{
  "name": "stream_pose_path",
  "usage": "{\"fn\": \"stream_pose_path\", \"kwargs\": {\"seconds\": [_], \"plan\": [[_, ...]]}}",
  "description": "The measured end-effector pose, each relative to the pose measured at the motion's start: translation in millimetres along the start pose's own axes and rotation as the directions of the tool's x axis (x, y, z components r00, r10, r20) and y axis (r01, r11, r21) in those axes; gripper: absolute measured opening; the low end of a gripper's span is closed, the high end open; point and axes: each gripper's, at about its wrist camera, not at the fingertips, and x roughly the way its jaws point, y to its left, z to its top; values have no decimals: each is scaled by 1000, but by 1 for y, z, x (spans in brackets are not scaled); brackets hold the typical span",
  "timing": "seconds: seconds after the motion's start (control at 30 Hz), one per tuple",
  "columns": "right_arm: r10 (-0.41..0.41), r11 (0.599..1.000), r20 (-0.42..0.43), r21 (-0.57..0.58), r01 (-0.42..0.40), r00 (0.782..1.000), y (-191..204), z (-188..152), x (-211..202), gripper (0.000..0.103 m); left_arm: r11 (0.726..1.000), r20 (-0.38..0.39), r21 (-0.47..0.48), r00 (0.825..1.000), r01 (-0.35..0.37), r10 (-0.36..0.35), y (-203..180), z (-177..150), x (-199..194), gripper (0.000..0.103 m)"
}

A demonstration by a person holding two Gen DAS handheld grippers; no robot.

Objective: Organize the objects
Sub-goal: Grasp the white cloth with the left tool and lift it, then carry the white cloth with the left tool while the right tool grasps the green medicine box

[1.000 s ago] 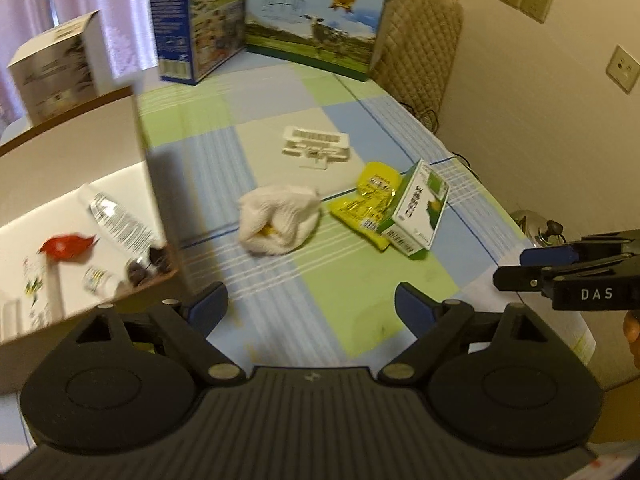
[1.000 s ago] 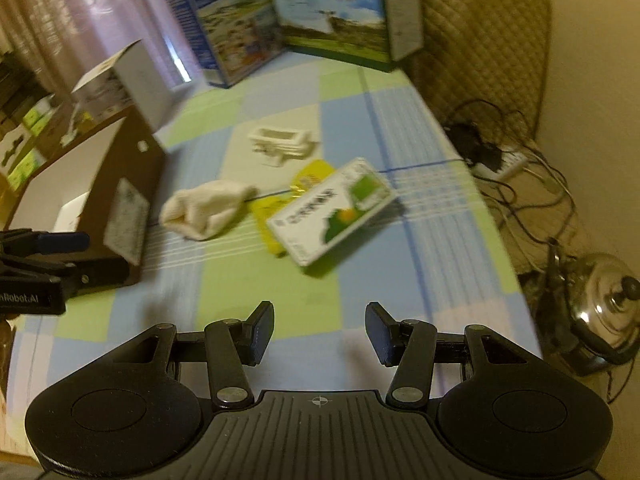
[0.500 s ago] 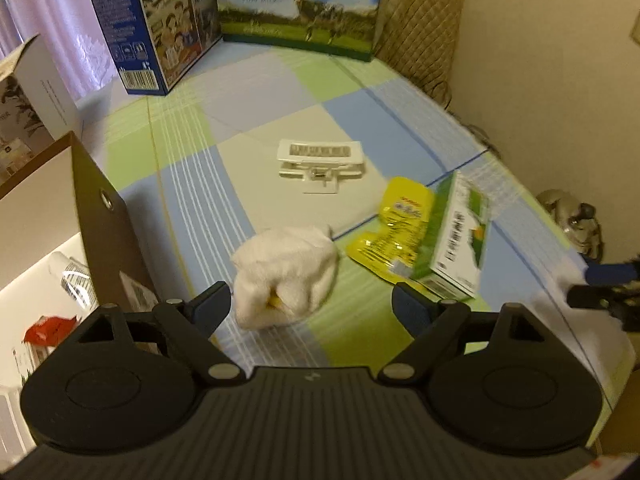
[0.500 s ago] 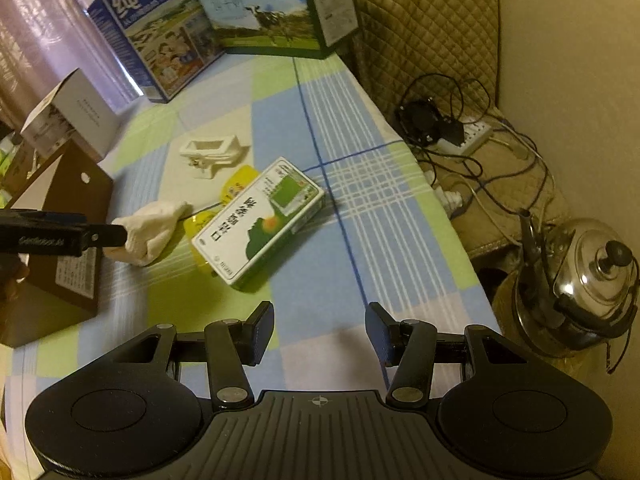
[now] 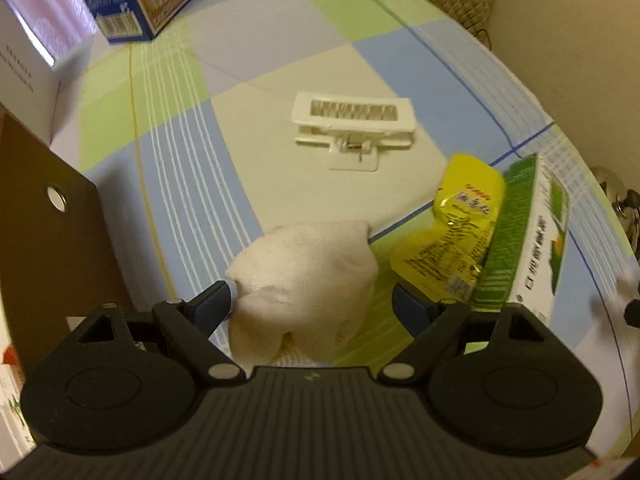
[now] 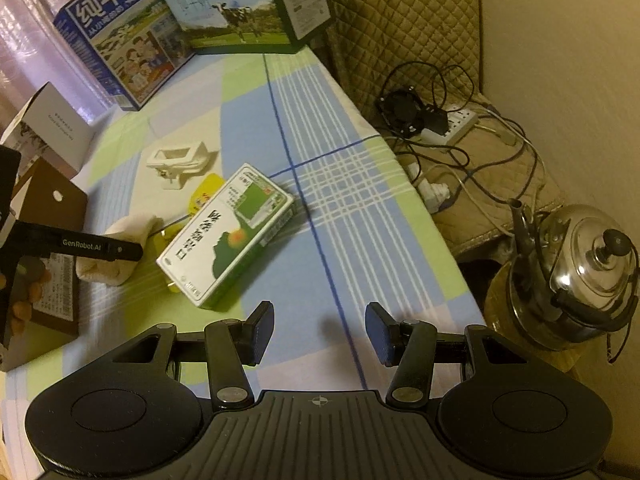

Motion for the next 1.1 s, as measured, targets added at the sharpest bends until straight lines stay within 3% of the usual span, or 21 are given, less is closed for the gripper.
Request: {"fn": "stream_pose_path", "kwargs": {"seconds": [0.13,0.33,0.57,0.77,0.93,1.1], "plan": [[-4,1000,-2,8,4,1000,-4,1,2,48,999,-16,-33,1000,-7,7,4,0,10,67],[4,1000,0,4,-4,1000,-2,3,4,48,999,40,-30,999,-17,18,3,-5,-4,41],[26,1000,5,-5,-26,1000,1,7,5,48,998,149,-69,989,5,5,-3,-21,-46,40],[48,999,6,-8,-48,999,3,11,5,50,992,215,-117,976,49,-23,-13,-61,-87,40],[58,998,2,-37,-58,998,9,13,8,57,987,197,-154,980,49,-18,-16,-108,-102,40],[101,994,-16,-47,-102,995,16,18,14,66,967,167,-255,986,24,19,5,-153,-108,40]]}}
